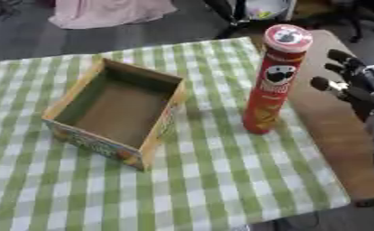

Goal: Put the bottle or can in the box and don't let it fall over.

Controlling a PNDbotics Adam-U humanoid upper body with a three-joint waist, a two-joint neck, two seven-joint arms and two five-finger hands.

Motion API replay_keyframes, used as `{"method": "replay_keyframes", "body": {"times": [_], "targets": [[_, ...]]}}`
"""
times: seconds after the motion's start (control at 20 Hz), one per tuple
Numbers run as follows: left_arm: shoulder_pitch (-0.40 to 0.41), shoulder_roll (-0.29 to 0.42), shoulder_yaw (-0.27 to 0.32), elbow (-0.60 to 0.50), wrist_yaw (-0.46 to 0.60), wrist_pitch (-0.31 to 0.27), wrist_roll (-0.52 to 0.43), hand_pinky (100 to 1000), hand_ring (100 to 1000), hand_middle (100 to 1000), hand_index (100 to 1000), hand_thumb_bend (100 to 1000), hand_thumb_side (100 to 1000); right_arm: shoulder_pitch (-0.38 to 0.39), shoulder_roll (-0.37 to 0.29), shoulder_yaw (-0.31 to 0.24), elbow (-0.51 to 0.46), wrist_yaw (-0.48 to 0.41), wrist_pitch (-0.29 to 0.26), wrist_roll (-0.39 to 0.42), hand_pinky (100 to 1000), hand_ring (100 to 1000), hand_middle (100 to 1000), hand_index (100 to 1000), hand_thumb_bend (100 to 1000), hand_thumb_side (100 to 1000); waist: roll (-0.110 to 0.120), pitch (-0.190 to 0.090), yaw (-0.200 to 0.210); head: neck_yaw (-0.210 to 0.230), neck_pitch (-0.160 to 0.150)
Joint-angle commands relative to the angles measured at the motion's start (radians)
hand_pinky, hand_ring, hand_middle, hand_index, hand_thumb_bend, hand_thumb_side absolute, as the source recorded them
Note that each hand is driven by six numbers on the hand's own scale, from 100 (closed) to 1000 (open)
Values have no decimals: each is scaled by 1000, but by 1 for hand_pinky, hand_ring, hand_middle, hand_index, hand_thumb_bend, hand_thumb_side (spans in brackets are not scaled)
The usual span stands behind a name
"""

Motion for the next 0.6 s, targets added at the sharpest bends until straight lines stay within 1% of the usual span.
{"method": "replay_keyframes", "body": {"times": [0.05,0.6], "targets": [[-8,33,8,-12,-3,-2,-3,836,731,720,736,625,457,-14,-30,1,-24,-11,1,18,697,990,1000,951,993,366,-2,-16,1,0,-5],[-7,31,7,-12,-3,-3,-5,835,730,721,736,625,456,-13,-29,18,-25,-39,7,50,699,994,1000,954,986,363,-1,-14,2,0,-5]]}}
